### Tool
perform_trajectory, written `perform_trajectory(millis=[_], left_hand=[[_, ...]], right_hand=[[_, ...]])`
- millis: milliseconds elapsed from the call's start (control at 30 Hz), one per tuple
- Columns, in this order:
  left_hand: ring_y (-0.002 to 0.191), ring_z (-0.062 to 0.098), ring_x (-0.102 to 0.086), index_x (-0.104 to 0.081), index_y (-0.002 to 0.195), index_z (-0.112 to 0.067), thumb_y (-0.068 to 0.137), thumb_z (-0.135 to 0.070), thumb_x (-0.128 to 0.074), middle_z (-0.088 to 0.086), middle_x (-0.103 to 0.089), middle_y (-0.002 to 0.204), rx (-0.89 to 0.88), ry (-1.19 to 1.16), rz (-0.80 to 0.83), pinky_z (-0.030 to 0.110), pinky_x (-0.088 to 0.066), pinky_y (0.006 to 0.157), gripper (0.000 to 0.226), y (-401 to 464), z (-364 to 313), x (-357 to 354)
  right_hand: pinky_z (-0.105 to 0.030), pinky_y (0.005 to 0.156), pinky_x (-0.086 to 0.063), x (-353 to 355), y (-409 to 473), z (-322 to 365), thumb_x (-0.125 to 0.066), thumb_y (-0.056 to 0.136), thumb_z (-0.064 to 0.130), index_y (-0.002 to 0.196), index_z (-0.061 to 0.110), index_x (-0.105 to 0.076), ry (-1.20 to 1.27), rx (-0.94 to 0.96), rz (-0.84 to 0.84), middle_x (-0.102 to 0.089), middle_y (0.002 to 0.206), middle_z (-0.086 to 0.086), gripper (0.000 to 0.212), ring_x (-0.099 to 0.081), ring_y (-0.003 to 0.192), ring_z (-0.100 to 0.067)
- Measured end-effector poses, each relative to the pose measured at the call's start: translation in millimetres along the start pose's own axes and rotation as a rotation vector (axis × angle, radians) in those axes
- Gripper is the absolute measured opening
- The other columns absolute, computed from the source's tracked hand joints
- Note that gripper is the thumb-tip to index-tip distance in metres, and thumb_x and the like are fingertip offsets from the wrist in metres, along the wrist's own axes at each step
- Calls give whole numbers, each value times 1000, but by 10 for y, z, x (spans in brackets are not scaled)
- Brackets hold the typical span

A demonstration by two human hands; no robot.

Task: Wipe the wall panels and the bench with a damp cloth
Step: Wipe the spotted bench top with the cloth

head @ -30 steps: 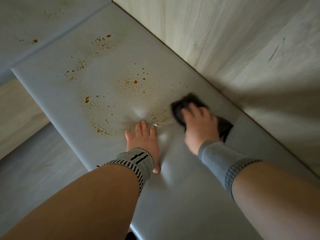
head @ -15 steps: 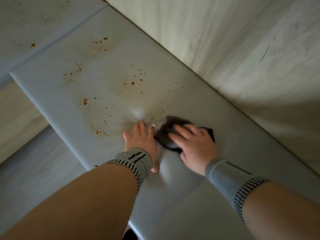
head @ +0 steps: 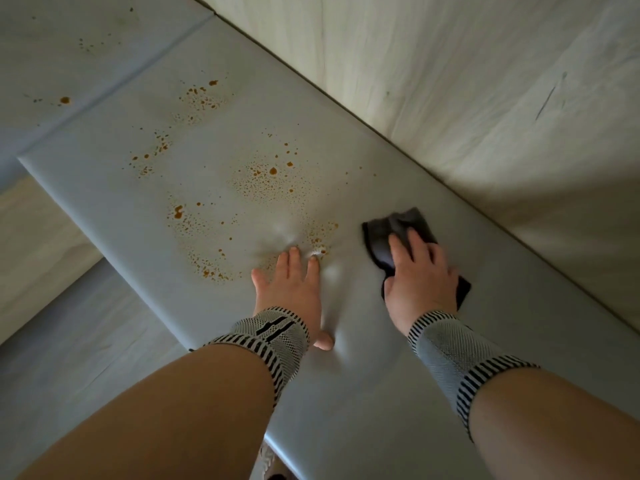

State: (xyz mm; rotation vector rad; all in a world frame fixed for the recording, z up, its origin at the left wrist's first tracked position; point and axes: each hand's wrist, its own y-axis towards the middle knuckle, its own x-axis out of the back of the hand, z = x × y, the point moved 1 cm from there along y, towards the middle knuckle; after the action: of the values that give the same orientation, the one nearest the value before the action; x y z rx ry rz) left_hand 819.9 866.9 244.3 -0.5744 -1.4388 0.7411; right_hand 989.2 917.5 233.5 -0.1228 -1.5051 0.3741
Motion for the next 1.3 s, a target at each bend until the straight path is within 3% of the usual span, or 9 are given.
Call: perform_trajectory(millis=[67, 267, 400, 467, 667, 867, 1033, 1100, 1300], left_hand=[[152, 26, 9, 15, 155, -20, 74, -69, -69, 8, 19, 163, -38, -22, -35, 62, -10, 118, 127, -36, 89, 5], [152, 23, 3, 2, 156, -28, 82, -64, -64, 0, 11, 165, -72, -39, -165, 60, -8, 120, 106, -20, 549, 163], [150, 26, 18, 21, 154, -22, 69, -72, -71, 7, 28, 160, -28, -16, -25, 60, -5, 119, 135, 99, 656, 139], [150, 28, 19, 22, 153, -20, 68, -72, -71, 9, 29, 160, -43, 7, 2, 61, -6, 119, 137, 139, 645, 148], [150, 30, 18, 23, 153, -19, 67, -68, -77, 11, 28, 160, -32, 69, 63, 63, -5, 118, 141, 191, 641, 197], [150, 34, 17, 25, 152, -13, 69, -61, -79, 16, 28, 160, 21, 91, 61, 63, -5, 118, 142, 214, 545, 167], [150, 37, 13, 21, 153, -10, 70, -56, -81, 20, 22, 161, 36, 107, 25, 61, -9, 119, 139, 199, 504, 191], [150, 36, 13, 20, 153, -11, 69, -57, -81, 19, 22, 161, 27, 98, 19, 61, -8, 119, 140, 196, 520, 175], [150, 35, 16, 22, 153, -11, 69, -59, -80, 17, 24, 160, 5, 70, 3, 60, -8, 119, 141, 192, 550, 138]], right_hand=[[-47, 108, -27, 23, -71, 212, -51, 95, 29, 153, 31, -12, 21, -86, 5, -5, 162, 3, 70, -17, 140, -28], [-50, 95, -44, -76, -198, 297, -75, 76, 27, 140, 24, -49, -64, 494, -19, -39, 152, -2, 69, -46, 125, -32], [-46, 112, -25, 40, 2, 86, -49, 96, 31, 153, 32, -12, 24, -115, 17, -7, 162, 1, 68, -17, 141, -29], [-50, 110, -25, 14, -79, 258, -48, 96, 26, 153, 36, -6, 31, -171, 17, -6, 161, -5, 72, -16, 140, -33], [-53, 81, -50, -160, -252, 522, -81, 63, 19, 126, 32, -62, -47, 612, -16, -55, 137, -12, 67, -57, 109, -39], [-48, 110, -28, 75, 67, 361, -49, 96, 24, 152, 34, -18, 20, -122, 18, -9, 161, 0, 65, -19, 139, -31], [-49, 82, -50, -107, -254, 693, -78, 66, 21, 127, 22, -62, 12, 439, 30, -53, 140, -6, 63, -56, 112, -35], [-51, 94, -44, -60, -168, 573, -69, 78, 21, 135, 24, -55, -59, 570, 46, -45, 148, -3, 60, -50, 122, -34], [-49, 105, -32, 58, 68, 562, -50, 92, 19, 152, 28, -22, 1, -37, 18, -13, 160, 1, 67, -26, 136, -30]])
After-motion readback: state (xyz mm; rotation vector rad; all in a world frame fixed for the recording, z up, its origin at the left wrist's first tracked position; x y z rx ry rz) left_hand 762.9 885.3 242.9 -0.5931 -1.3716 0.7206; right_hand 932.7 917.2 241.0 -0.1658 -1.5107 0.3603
